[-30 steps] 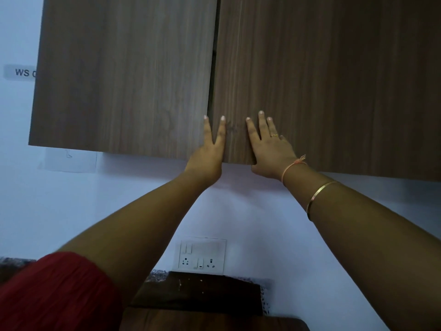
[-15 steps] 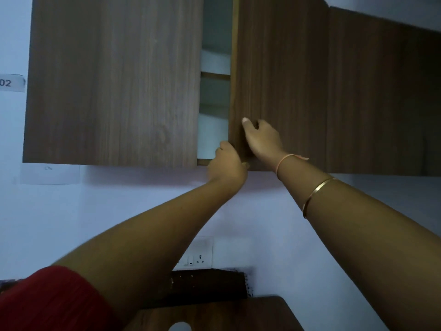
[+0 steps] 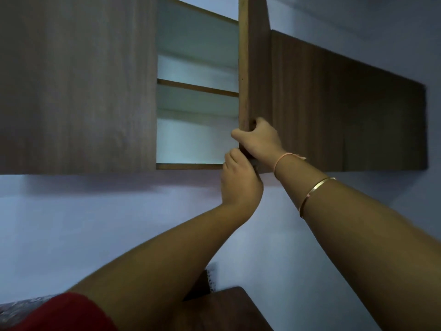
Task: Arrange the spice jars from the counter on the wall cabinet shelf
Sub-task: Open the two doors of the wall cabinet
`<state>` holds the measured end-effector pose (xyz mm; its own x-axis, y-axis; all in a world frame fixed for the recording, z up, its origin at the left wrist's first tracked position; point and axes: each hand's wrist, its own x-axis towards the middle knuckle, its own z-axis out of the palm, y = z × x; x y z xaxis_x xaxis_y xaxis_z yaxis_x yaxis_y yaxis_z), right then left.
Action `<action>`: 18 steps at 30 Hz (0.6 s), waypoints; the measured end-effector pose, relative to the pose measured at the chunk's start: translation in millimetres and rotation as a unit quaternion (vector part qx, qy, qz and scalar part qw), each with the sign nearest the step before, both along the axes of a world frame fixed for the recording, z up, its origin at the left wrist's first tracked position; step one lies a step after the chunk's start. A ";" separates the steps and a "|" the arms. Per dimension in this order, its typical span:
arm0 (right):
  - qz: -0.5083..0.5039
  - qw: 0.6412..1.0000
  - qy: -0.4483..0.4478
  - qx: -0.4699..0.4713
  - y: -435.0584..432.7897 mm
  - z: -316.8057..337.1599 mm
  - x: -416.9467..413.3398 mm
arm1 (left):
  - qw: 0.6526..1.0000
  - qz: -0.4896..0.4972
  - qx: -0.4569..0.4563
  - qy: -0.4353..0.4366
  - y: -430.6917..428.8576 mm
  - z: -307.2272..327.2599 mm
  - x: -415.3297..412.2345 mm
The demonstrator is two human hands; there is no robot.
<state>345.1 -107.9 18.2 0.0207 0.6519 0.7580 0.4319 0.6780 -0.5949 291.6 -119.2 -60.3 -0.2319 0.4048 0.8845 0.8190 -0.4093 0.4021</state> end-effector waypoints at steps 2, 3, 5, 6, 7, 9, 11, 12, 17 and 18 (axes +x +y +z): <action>-0.005 1.000 -0.010 0.009 -1.3 -0.7 12.3 | 0.998 -0.057 0.006 -0.023 -0.6 -2.2 13.5; -0.003 1.000 -0.011 0.014 -1.7 -1.1 20.8 | 0.997 -0.078 0.007 -0.028 -1.7 -2.7 22.0; 0.010 1.000 -0.008 0.021 -2.7 -2.4 40.5 | 0.993 -0.113 0.008 -0.037 -3.7 -3.6 40.2; 0.016 1.000 -0.005 0.023 -3.1 -2.8 52.4 | 0.990 -0.135 0.008 -0.042 -3.9 -3.9 51.4; 0.020 1.000 -0.003 0.024 -3.9 -3.1 63.3 | 0.987 -0.153 0.008 -0.042 -3.6 -4.7 61.8; 0.023 0.999 -0.006 0.023 -6.7 -3.5 88.8 | 0.986 -0.166 0.009 -0.034 -1.4 -6.7 86.9; 0.022 1.000 -0.003 0.020 -8.8 -3.4 115.3 | 0.986 -0.162 0.013 -0.016 3.5 -8.7 113.6; 0.019 1.000 0.000 0.020 -8.9 -3.2 126.2 | 0.987 -0.161 0.017 -0.001 6.6 -9.5 124.4; -0.010 1.000 -0.009 0.012 -4.3 -3.5 176.4 | 0.985 -0.172 0.022 0.015 29.4 -12.3 176.3; -0.016 1.000 -0.007 0.011 -1.6 -3.7 186.3 | 0.985 -0.166 0.026 0.023 35.0 -13.8 186.8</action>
<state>531.4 -109.5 14.5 0.0299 0.6337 0.7730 0.4611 0.6774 -0.5732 478.4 -84.1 -74.1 -0.0534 0.4052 0.9127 0.6530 -0.6773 0.3390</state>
